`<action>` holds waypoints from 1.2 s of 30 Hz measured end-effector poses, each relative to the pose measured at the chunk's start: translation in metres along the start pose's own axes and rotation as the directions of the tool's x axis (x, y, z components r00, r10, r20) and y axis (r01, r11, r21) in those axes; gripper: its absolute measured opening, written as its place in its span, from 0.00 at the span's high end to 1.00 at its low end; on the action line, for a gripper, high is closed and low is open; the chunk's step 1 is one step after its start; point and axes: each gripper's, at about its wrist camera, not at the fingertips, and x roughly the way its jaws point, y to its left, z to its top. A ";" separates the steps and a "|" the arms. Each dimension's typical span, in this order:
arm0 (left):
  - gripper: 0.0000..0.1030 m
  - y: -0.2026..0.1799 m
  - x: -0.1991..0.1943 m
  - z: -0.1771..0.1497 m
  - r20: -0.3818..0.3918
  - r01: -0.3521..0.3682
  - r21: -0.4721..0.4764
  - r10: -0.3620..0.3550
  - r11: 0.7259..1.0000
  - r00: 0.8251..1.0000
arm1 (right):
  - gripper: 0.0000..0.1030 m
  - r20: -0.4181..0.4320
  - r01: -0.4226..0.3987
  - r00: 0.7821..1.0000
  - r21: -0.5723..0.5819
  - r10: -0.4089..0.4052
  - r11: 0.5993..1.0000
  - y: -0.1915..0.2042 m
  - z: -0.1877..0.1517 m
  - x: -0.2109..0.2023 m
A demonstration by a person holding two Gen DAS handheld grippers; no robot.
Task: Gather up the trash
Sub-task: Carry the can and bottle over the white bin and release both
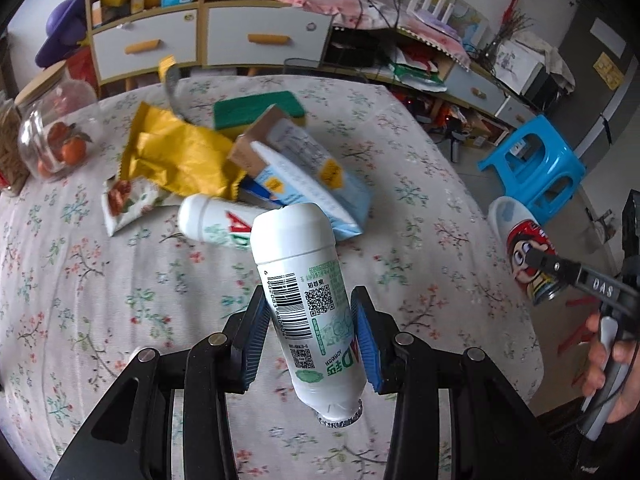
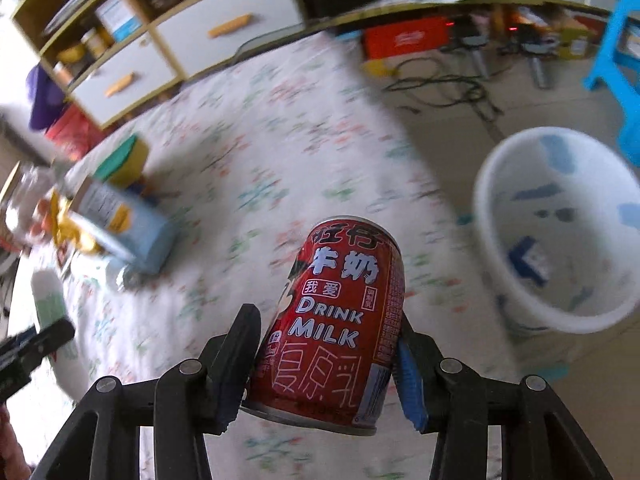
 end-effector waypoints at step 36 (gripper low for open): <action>0.58 -0.249 0.093 0.045 -0.117 0.203 0.283 -0.176 0.937 0.977 | 0.43 0.057 0.200 0.970 0.351 -0.234 0.915 -0.202 0.012 -0.062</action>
